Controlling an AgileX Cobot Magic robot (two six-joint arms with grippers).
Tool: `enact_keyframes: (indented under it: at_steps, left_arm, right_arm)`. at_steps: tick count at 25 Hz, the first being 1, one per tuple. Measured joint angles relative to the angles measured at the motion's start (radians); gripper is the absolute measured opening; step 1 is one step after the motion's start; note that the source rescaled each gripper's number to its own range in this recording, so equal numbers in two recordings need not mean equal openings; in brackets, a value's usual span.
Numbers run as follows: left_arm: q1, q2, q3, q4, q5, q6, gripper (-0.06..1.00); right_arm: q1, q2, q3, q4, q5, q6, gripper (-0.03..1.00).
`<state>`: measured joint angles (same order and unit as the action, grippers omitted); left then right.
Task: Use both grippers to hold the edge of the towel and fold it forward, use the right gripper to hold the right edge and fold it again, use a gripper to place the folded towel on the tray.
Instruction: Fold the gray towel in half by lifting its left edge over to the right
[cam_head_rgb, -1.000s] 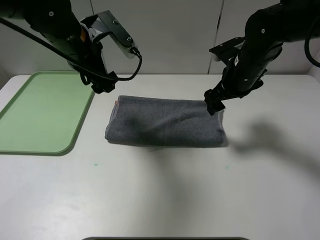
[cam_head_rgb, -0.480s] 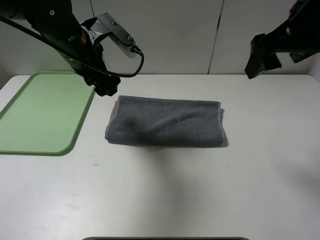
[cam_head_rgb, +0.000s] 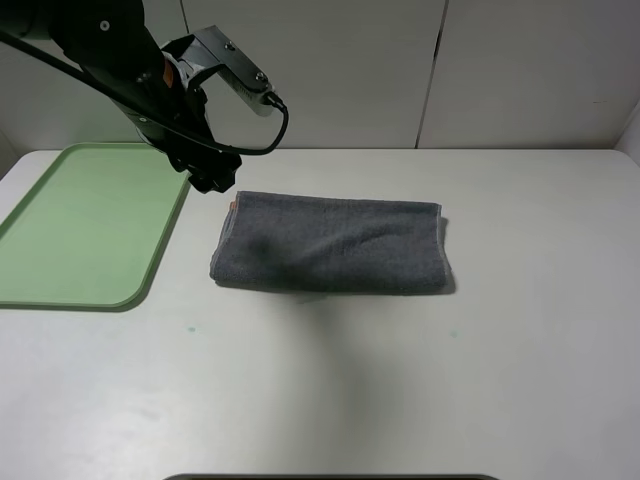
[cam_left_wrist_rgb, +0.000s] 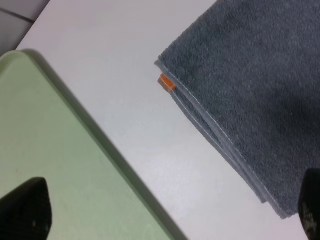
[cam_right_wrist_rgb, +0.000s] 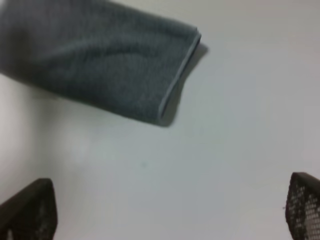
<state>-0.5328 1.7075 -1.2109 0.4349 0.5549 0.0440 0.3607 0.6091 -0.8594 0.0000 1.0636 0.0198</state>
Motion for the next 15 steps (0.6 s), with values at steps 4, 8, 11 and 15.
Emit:
enact_keyframes:
  at_steps: [4, 8, 11, 15]
  left_arm:
    - [0.0, 0.0, 0.0, 0.0, 0.0, 0.0, 1.0]
    - [0.0, 0.0, 0.0, 0.0, 0.0, 0.0, 1.0]
    - [0.0, 0.0, 0.0, 0.0, 0.0, 0.0, 1.0]
    - [0.0, 0.0, 0.0, 0.0, 0.0, 0.0, 1.0]
  right_arm:
    - [0.0, -0.22, 0.09, 0.0, 0.001, 0.036, 1.0]
    - [0.0, -0.384, 0.17, 0.0, 0.008, 0.048, 1.0]
    - [0.0, -0.461, 0.225, 0.0, 0.009, 0.053, 1.0]
    - [0.0, -0.498, 0.298, -0.006, 0.008, 0.055, 1.0]
